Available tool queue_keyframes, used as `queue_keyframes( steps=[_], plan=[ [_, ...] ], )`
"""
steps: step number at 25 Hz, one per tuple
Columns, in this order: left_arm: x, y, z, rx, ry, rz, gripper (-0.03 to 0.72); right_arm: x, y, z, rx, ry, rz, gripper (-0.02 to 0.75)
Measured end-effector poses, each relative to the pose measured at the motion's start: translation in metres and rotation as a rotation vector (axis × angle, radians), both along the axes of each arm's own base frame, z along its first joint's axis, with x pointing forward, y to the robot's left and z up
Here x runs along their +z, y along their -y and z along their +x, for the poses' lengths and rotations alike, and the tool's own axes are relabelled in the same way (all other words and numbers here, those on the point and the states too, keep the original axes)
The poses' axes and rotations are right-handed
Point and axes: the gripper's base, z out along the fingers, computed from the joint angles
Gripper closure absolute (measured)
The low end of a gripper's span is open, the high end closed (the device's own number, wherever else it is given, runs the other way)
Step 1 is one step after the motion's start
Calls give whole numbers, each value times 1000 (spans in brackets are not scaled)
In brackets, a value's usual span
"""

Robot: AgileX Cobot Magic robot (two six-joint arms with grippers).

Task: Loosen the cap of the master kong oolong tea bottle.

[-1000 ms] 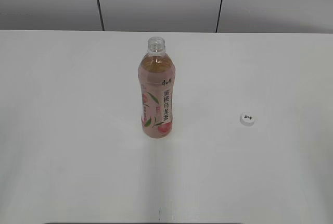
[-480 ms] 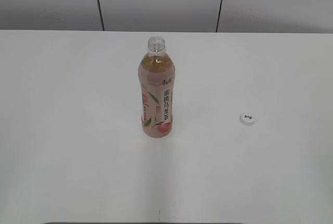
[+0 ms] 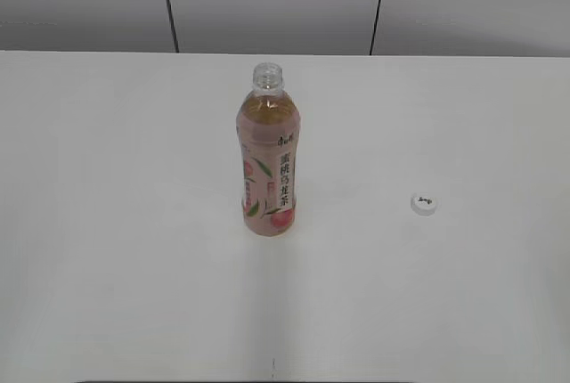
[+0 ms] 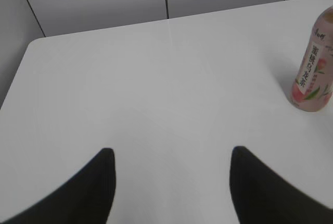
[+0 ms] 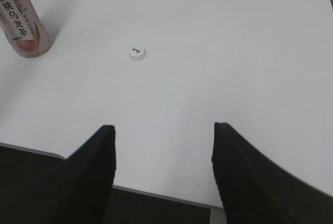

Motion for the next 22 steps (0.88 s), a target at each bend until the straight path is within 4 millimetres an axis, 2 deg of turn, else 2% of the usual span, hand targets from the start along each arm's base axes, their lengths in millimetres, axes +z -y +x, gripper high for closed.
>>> queue_keyframes(
  steps=[7,15,22],
  plan=[
    [0,0,0,-2,0,3,288,0,0,0,-6,0,0,292],
    [0,1,0,87,0,3,309,0,-3,-1,-294,4,0,293],
    [0,1,0,105,0,3,328,0,-3,-2,-352,6,1,293]
  ],
)
